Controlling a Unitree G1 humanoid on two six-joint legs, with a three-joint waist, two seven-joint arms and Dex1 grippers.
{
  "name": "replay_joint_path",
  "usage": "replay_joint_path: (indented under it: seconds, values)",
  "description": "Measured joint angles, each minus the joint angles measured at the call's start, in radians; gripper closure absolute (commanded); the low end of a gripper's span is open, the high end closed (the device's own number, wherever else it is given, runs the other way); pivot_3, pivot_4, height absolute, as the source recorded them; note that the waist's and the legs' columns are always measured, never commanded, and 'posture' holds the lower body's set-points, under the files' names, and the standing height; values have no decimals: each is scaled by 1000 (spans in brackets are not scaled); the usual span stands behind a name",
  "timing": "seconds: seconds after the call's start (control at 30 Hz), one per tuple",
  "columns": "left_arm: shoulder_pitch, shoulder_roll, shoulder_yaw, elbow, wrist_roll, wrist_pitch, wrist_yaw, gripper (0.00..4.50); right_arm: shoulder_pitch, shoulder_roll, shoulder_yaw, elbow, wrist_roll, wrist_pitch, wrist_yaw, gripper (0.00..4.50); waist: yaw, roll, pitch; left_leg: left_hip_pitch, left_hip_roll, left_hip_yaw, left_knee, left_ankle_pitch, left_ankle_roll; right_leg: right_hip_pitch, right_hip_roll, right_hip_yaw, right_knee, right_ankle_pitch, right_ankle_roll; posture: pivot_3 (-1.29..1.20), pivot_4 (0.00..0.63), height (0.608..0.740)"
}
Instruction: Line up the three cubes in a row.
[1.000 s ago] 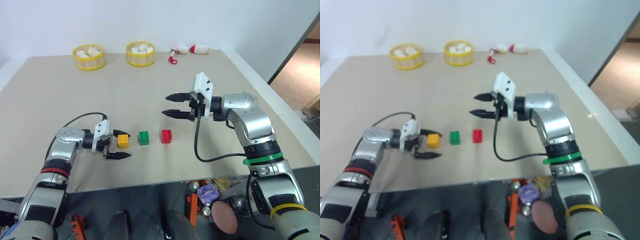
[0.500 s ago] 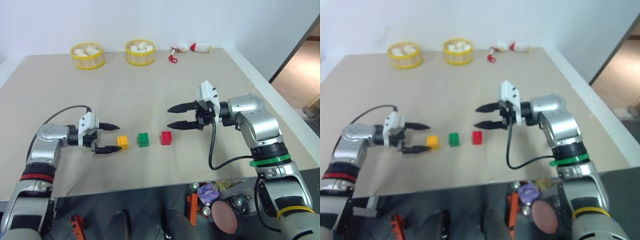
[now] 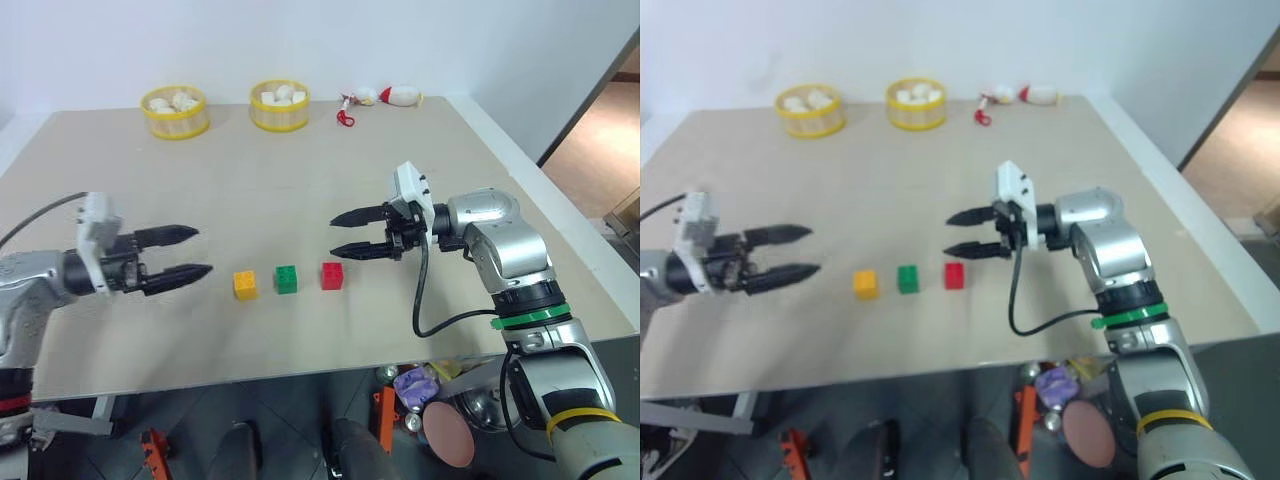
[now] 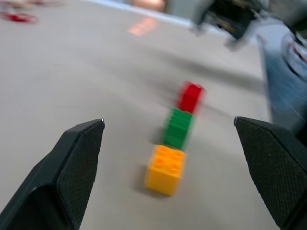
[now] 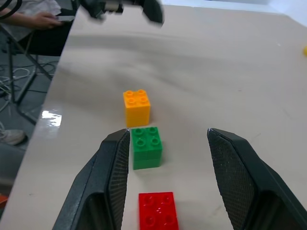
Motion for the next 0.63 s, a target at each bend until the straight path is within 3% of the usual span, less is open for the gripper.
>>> replay_joint_path:
  seconds: [0.1,0.17,0.3,0.5,0.63]
  values:
    - [70,-16,112,-52,-43,46,117,16,29,-19,1,-6,3,7,21,1855,2,0,0,0,0,0,0,0,-1,0,0,-1,0,-1,0,0,150,740]
    - [141,-114,219,-150,-80,62,281,16,38,-30,1,0,2,14,21,1855,2,-1,0,2,0,0,0,-1,-1,2,-2,0,0,-1,0,0,150,740]
    - [242,-225,293,-269,-115,92,495,16,49,-39,-12,40,-1,18,-6,1855,2,-4,1,3,-1,1,1,-1,-1,3,-3,1,-1,-1,0,0,150,740]
    - [372,-433,295,-375,-126,60,720,16,103,-53,-92,88,-1,28,-113,1855,3,-6,1,3,-2,1,3,-1,-1,4,-2,1,-1,0,1,0,150,740]
    - [379,-508,270,-377,-95,12,824,16,160,-54,-142,66,7,59,-185,1855,3,-7,1,3,-2,0,4,-1,-1,5,-1,1,-1,1,0,0,150,740]
